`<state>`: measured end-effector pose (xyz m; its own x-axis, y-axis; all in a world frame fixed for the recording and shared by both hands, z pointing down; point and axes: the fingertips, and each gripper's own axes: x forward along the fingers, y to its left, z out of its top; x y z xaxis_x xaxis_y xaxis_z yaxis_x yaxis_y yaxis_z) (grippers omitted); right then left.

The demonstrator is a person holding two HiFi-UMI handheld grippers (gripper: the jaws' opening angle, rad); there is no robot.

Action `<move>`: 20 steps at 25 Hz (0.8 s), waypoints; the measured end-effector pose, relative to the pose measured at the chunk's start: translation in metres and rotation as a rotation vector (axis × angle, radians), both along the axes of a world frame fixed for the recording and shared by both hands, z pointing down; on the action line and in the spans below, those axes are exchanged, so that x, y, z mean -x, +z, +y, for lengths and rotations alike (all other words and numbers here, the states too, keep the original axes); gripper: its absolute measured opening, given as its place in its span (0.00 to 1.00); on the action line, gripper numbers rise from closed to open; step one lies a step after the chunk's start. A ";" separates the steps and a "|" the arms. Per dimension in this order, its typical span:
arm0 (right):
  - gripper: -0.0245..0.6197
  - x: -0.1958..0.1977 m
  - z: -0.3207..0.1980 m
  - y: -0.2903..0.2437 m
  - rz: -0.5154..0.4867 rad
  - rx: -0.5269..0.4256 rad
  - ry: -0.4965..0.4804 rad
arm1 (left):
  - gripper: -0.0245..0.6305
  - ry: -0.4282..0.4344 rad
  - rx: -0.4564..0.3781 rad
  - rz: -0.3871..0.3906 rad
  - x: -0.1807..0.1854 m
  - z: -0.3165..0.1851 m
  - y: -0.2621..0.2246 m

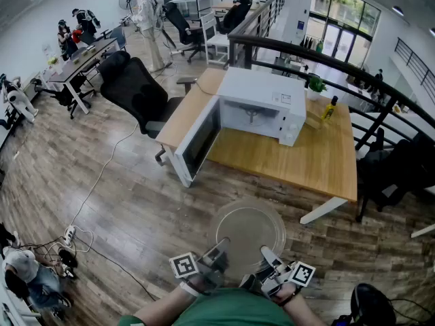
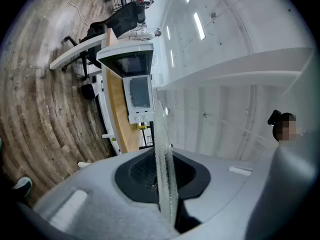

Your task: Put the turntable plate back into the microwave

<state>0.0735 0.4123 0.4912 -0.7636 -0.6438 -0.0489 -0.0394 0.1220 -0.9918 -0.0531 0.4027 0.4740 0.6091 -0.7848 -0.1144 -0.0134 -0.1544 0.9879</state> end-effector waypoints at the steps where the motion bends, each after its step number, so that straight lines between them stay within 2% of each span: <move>1: 0.09 0.005 0.001 -0.001 0.001 -0.006 -0.001 | 0.10 0.000 0.000 -0.006 0.005 0.001 0.000; 6: 0.09 0.023 0.002 -0.006 -0.004 -0.023 0.006 | 0.10 0.010 -0.009 -0.003 0.022 0.002 -0.005; 20: 0.09 0.039 -0.008 -0.029 0.007 -0.091 0.090 | 0.10 0.093 -0.083 0.011 0.038 -0.016 -0.025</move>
